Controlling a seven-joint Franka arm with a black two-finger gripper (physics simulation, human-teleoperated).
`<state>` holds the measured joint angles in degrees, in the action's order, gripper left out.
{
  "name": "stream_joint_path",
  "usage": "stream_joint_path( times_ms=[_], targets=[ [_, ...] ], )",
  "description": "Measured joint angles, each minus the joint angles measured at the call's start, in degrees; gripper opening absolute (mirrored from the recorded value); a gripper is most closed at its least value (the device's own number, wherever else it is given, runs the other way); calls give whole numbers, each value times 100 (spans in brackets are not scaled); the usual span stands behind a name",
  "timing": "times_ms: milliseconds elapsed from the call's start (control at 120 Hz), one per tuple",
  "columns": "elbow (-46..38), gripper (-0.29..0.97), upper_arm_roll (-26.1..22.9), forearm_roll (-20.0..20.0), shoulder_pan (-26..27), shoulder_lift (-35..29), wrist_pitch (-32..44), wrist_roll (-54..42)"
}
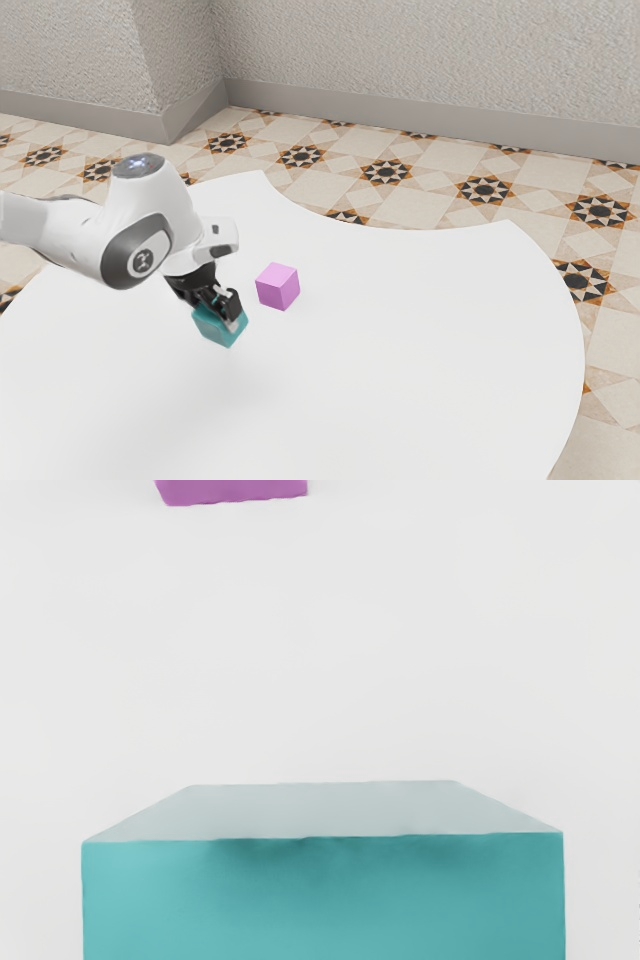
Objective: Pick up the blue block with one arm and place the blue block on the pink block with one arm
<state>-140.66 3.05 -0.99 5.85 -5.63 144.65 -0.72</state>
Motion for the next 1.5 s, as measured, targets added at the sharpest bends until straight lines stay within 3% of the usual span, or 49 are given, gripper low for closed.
stream_joint_path(
  times_ms=[175,492,575,667,875,1392,1500],
  targets=[
    [1738,34,0,-247,9,955,-533,23],
    [3291,35,10,-255,14,2116,-1146,-24],
    [3560,35,17,-199,-6,2340,-1248,-64],
    [3883,35,92,180,-15,2582,-1322,-88],
    [4188,34,364,669,-64,2859,-1405,-57],
    [4587,33,362,704,-62,3332,-1424,-27],
    [4576,44,349,776,-58,3328,-1418,-42]
  ],
)
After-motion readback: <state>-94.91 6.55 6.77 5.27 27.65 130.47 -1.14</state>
